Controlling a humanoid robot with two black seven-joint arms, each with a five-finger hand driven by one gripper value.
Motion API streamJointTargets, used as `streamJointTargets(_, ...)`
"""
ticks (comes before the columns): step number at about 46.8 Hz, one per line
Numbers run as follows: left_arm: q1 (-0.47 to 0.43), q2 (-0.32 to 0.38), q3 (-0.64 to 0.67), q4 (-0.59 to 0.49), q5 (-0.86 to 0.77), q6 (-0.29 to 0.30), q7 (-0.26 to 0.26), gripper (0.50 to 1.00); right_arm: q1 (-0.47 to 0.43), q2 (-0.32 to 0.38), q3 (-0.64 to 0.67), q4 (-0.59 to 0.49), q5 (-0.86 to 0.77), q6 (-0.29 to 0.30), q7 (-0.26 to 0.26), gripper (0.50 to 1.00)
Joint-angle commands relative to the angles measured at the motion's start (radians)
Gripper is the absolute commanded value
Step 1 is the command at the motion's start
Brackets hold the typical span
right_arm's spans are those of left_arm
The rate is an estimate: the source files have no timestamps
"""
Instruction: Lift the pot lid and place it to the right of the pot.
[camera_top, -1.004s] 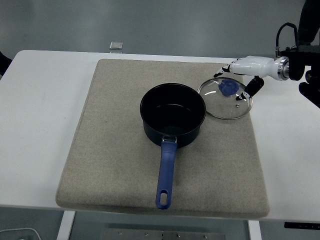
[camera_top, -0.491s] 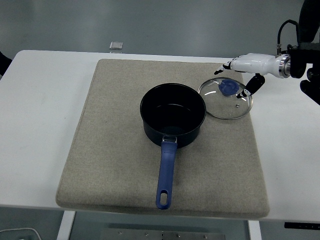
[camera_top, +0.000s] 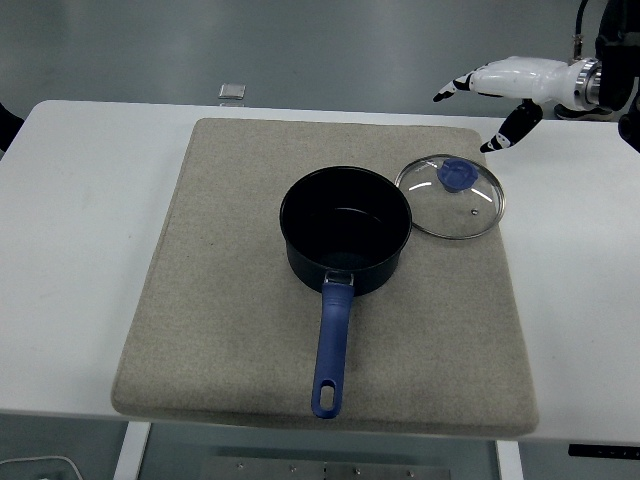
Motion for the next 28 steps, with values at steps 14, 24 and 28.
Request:
streamJointTargets(14,0.000,0.000,0.000,0.000,0.000,0.000,0.000,1.000,-0.009,0.038,0.039,-0.001,0.419,-0.026,0.000,0.905)
streamJointTargets(24,0.000,0.000,0.000,0.000,0.000,0.000,0.000,1.000,-0.019,0.047,0.123,-0.004,0.594,-0.032,0.000,0.905)
streamJointTargets(28,0.000,0.000,0.000,0.000,0.001,0.000,0.000,1.000,-0.030,0.049,0.166,-0.004,0.698,-0.029,0.000,0.903)
